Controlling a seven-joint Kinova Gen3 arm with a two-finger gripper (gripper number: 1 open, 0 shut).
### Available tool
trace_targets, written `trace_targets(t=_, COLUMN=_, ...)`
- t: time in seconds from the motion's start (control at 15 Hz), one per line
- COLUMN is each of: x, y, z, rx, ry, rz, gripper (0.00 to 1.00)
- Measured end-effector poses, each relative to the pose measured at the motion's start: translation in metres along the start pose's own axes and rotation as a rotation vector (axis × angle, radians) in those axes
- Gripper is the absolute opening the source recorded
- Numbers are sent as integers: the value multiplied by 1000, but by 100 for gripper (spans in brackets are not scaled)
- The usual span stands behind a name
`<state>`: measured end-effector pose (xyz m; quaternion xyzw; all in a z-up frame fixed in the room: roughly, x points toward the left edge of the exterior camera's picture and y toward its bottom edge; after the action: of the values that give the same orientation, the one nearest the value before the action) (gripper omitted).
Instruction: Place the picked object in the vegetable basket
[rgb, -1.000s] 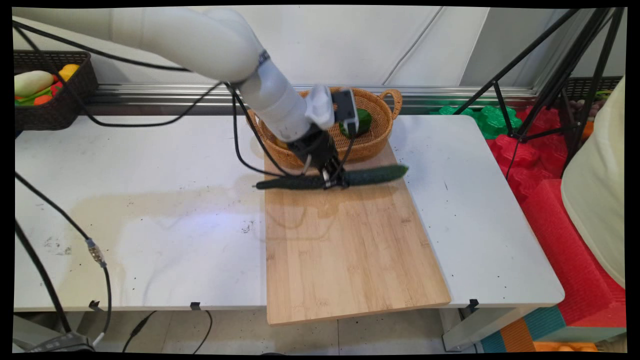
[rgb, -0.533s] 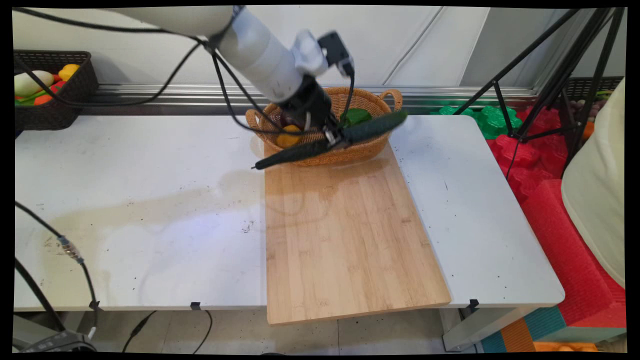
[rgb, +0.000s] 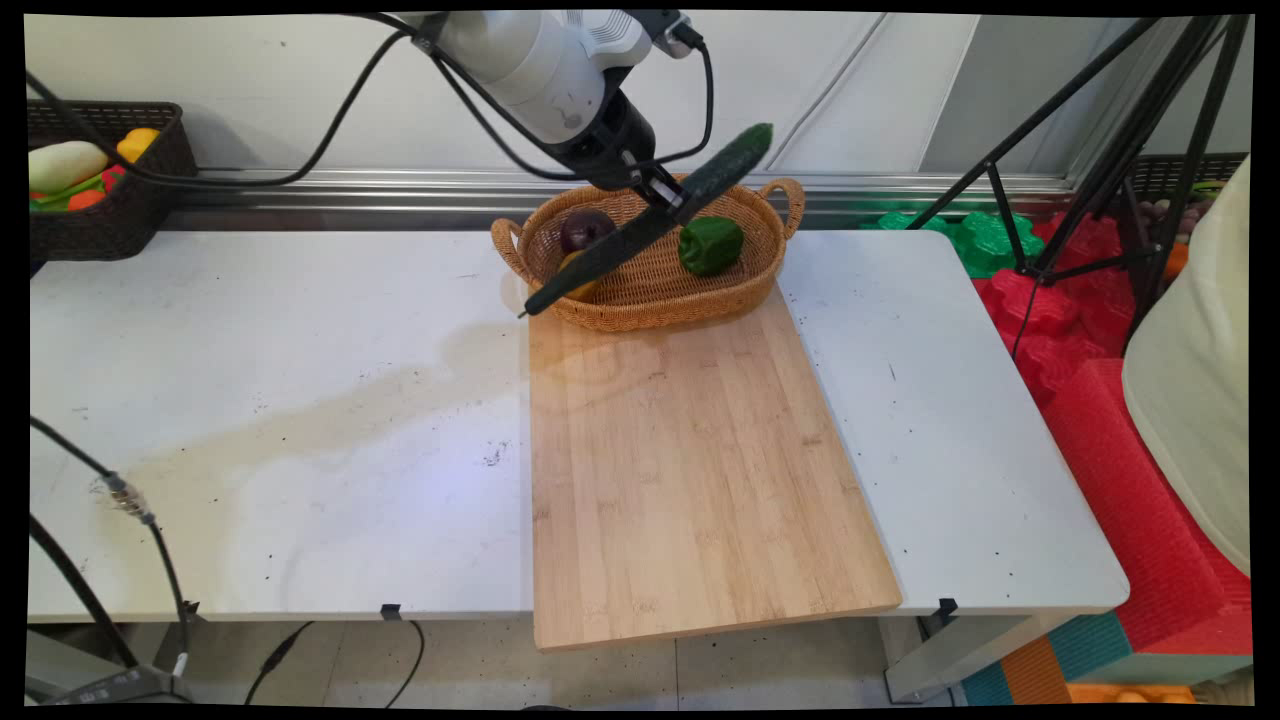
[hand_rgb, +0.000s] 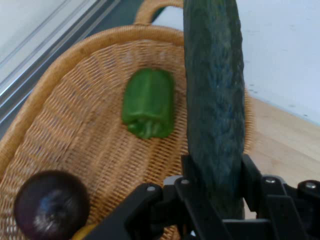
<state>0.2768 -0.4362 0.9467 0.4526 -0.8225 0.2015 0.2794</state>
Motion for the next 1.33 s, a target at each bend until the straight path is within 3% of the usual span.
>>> trace_targets(t=0.53, x=5, y=-26, z=49, rx=98, ry=-40, rz=-279, gripper=0)
trace_targets(t=1.13, x=11, y=-50, z=91, rx=149, ry=-48, rz=-463, gripper=0)
trace_targets(t=1.2, x=11, y=-52, z=94, rx=152, ry=-50, rz=-475, gripper=100)
trace_targets(t=1.33, x=11, y=-54, z=100, rx=155, ry=-53, rz=-493, gripper=100)
